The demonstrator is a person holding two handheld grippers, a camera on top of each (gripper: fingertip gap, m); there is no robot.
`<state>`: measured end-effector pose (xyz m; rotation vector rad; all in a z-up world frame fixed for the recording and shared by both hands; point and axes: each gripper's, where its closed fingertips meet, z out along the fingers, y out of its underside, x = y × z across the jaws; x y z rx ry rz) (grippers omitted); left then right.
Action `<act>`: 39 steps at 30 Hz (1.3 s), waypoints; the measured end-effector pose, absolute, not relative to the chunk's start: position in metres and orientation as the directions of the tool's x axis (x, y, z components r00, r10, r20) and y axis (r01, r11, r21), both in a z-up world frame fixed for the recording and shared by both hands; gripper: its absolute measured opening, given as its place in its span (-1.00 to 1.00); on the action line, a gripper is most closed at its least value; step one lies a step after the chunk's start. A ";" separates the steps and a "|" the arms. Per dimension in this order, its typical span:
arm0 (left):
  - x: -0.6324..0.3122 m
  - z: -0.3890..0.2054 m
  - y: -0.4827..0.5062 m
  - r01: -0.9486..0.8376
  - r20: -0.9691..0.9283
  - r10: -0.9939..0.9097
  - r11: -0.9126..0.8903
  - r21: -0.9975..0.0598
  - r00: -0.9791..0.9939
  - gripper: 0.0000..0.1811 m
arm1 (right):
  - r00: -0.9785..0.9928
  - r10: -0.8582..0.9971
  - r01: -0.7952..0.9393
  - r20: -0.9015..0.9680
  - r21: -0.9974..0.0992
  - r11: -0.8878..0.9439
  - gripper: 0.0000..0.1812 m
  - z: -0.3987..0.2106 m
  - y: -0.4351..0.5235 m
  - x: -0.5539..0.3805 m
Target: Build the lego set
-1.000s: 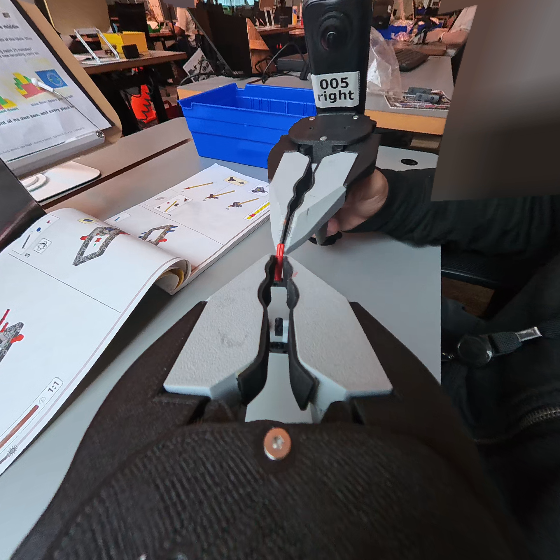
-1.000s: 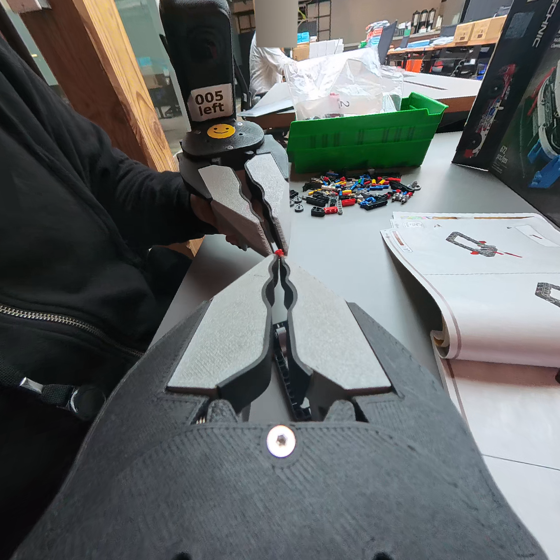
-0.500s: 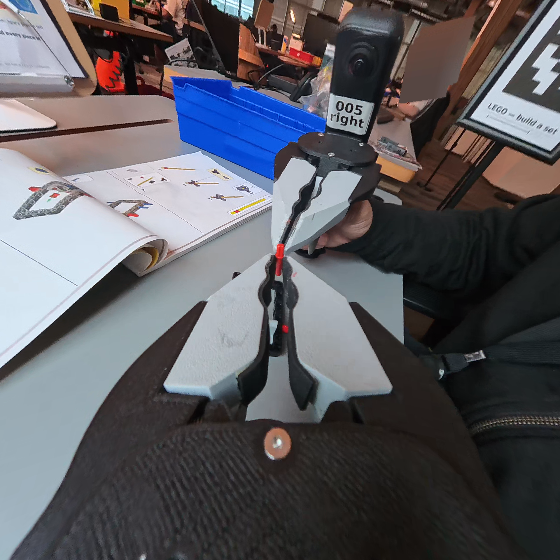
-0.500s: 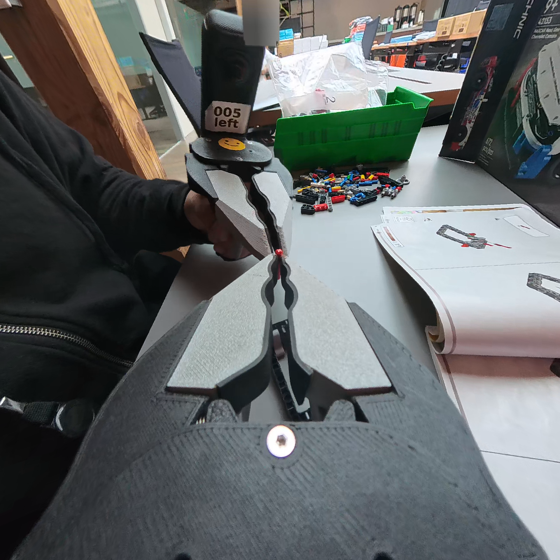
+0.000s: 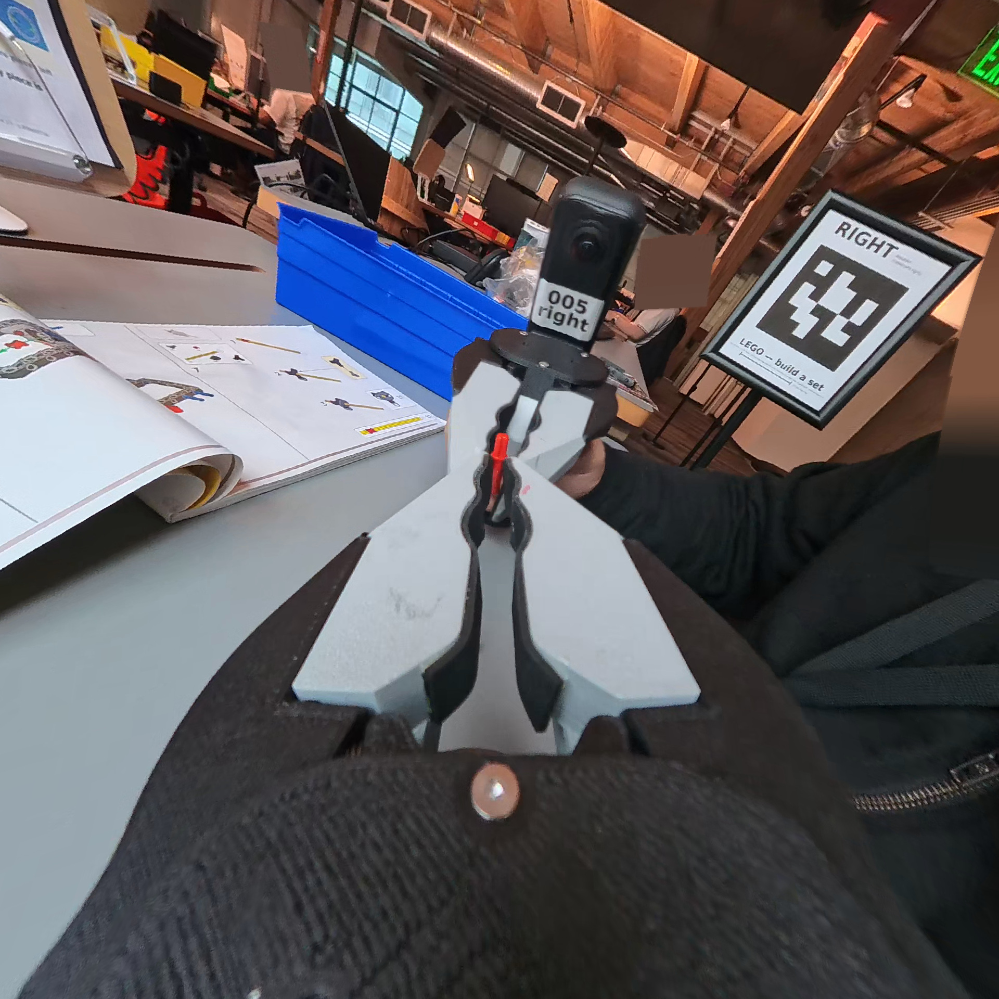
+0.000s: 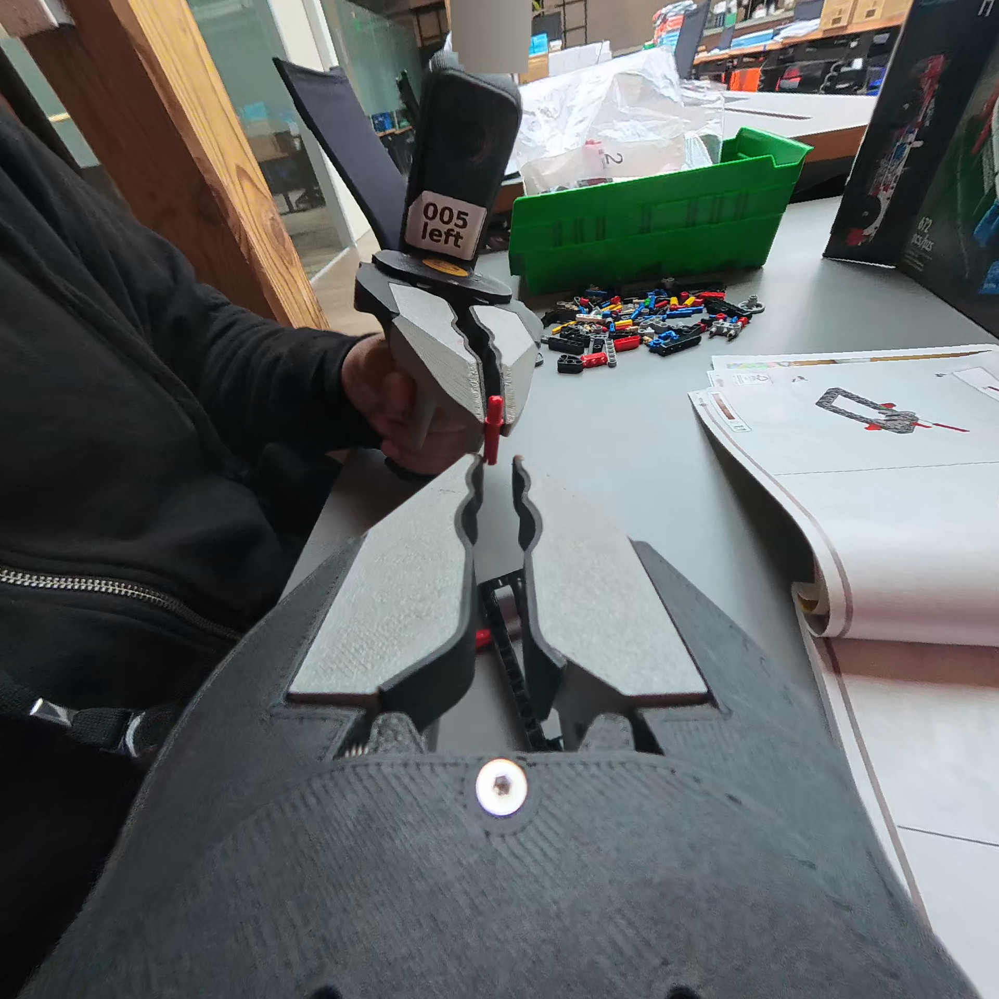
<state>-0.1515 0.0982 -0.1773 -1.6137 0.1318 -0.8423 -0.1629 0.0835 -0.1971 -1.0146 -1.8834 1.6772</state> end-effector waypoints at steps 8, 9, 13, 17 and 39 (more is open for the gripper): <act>-0.157 -0.199 0.099 0.283 0.412 -0.477 -0.321 -0.904 0.776 -1.00 | -0.576 0.817 0.283 -0.030 -0.945 0.165 -1.00 -0.219 0.098 -0.166; -0.161 -0.205 0.099 0.251 0.395 -0.455 -0.345 -0.904 0.798 -0.96 | -0.556 0.831 0.296 0.018 -0.930 0.218 -1.00 -0.225 0.103 -0.167; -0.174 -0.225 0.096 0.155 0.338 -0.396 -0.426 -0.891 0.854 -0.83 | -0.482 0.824 0.339 0.298 -0.804 0.489 -1.00 -0.248 0.117 -0.171; -0.169 -0.228 0.101 0.083 0.279 -0.401 -0.441 -0.893 0.872 -0.84 | -0.460 0.710 0.337 0.533 -0.636 0.695 -0.99 -0.263 0.120 -0.175; -0.163 -0.232 0.101 -0.050 0.142 -0.451 -0.389 -0.920 0.881 -0.97 | -0.440 0.660 0.216 0.609 -0.642 0.736 -0.98 -0.247 0.107 -0.173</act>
